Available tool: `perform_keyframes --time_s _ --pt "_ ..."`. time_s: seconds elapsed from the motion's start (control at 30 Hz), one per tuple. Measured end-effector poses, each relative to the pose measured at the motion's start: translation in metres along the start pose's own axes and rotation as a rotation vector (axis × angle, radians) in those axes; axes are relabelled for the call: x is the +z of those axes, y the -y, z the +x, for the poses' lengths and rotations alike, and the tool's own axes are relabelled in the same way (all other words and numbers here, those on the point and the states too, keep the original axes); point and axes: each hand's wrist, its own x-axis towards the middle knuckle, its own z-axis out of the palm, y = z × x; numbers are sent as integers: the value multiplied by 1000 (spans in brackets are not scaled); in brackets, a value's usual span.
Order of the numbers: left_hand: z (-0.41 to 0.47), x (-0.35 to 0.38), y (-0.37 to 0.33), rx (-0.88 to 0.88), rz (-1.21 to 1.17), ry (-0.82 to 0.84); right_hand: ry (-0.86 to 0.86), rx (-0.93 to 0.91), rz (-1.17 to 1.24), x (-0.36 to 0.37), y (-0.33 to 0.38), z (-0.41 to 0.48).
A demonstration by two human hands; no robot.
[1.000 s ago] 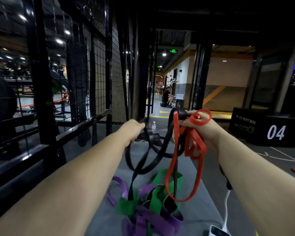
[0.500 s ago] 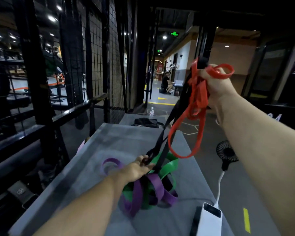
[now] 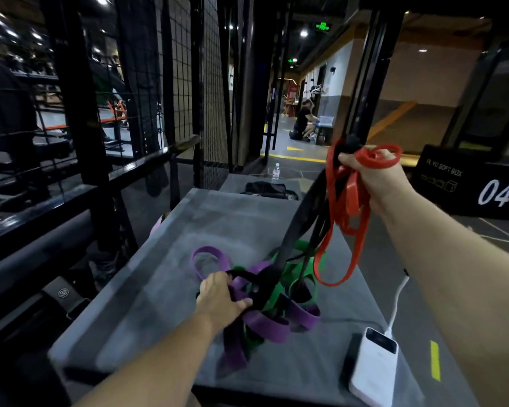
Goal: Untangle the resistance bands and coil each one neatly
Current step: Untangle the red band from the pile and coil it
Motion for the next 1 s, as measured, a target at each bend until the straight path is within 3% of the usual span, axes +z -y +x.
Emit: perform_keyframes --time_s 0.13,0.3,0.43,0.5,0.6,0.67,0.9,1.0 --pt "-4 7 16 -42 21 -31 16 44 -195 0 -32 -10" --pt "-12 9 25 -111 -106 65 -3 112 -505 -3 -61 -14" --pt "-11 11 36 -209 -409 143 58 184 -666 -3 -78 -21" --pt "-7 8 41 -238 -370 233 111 185 -719 -2 -88 -25" --pt "-2 2 43 -188 -137 406 292 125 -823 6 -98 -40" --pt "2 -3 38 -164 -119 449 451 61 -978 14 -104 -52" --pt "23 -20 2 -181 -336 274 815 80 -1083 46 -128 -83" --pt "22 -15 -14 -226 -470 265 871 98 -997 59 -136 -94"
